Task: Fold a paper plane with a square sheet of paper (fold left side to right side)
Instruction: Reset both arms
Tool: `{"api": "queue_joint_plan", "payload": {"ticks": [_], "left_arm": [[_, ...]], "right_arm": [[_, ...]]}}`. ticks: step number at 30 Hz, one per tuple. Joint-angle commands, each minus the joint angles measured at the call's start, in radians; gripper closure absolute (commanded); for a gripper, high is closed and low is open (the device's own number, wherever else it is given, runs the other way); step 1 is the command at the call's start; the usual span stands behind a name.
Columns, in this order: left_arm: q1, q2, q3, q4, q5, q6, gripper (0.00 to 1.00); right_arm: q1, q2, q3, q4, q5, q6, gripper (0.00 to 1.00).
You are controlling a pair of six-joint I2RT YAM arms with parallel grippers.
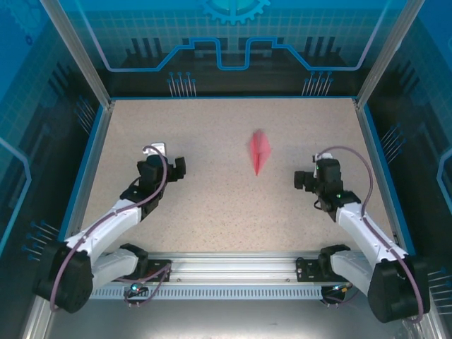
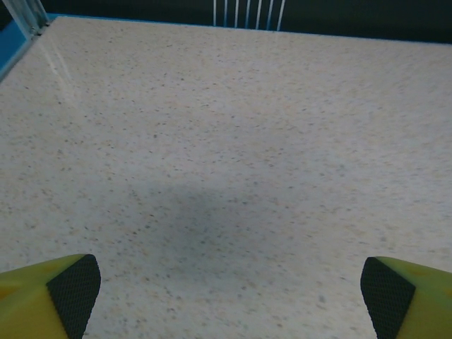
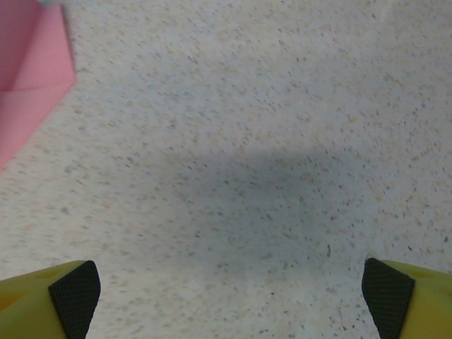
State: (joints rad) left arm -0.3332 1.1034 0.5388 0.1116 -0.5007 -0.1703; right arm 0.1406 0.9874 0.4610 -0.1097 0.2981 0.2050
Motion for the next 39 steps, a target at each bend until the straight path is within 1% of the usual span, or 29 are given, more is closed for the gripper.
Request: {"api": "queue_joint_plan", "payload": {"ticks": [1,2,6,7,8,9,11,13,15,16,18,19,20,24,26,27,28,39], "left_arm": [[0.017,0.074,-0.047,0.194,-0.082,0.145,0.01],[0.022,0.095,-0.059,0.233,-0.078,0.155,0.01],[0.061,0.198,-0.112,0.42,0.004,0.186,0.01],[0.074,0.227,-0.124,0.47,0.023,0.188,0.01],[0.078,0.241,-0.116,0.479,0.026,0.189,0.01],[0.089,0.25,-0.114,0.494,0.062,0.209,0.01],[0.103,0.26,-0.122,0.522,0.073,0.229,0.01],[0.13,0.249,-0.154,0.586,0.111,0.24,0.01],[0.166,0.236,-0.186,0.634,0.151,0.227,0.01],[0.195,0.237,-0.205,0.674,0.191,0.217,0.01],[0.235,0.27,-0.235,0.759,0.212,0.186,0.01],[0.249,0.291,-0.238,0.783,0.225,0.174,0.01],[0.258,0.311,-0.234,0.794,0.234,0.169,0.01],[0.264,0.407,-0.18,0.78,0.285,0.187,0.01],[0.289,0.407,-0.153,0.725,0.33,0.171,0.01],[0.292,0.416,-0.143,0.718,0.316,0.167,0.01],[0.3,0.409,-0.136,0.692,0.332,0.158,0.01],[0.306,0.412,-0.134,0.692,0.338,0.155,0.01]], "right_arm": [[-0.049,0.001,-0.101,0.388,-0.038,-0.069,0.01],[-0.061,0.02,-0.104,0.419,-0.05,-0.077,0.01],[-0.077,0.155,-0.135,0.614,-0.1,-0.132,0.01],[-0.078,0.184,-0.123,0.636,-0.107,-0.14,0.01],[-0.078,0.206,-0.115,0.656,-0.116,-0.154,0.01],[-0.078,0.235,-0.119,0.709,-0.123,-0.161,0.01],[-0.08,0.28,-0.112,0.772,-0.13,-0.173,0.01],[-0.081,0.331,-0.101,0.825,-0.15,-0.187,0.01],[-0.082,0.397,-0.088,0.872,-0.172,-0.188,0.01],[-0.079,0.441,-0.081,0.894,-0.182,-0.194,0.01],[-0.073,0.506,-0.076,0.949,-0.196,-0.207,0.01],[-0.067,0.514,-0.061,0.92,-0.19,-0.216,0.01],[-0.068,0.513,-0.043,0.884,-0.204,-0.219,0.01],[-0.087,0.516,-0.033,0.866,-0.245,-0.208,0.01],[-0.087,0.517,-0.033,0.868,-0.245,-0.208,0.01],[-0.088,0.516,-0.031,0.864,-0.244,-0.21,0.01],[-0.088,0.516,-0.033,0.867,-0.245,-0.208,0.01],[-0.077,0.517,-0.031,0.864,-0.23,-0.216,0.01]]}}
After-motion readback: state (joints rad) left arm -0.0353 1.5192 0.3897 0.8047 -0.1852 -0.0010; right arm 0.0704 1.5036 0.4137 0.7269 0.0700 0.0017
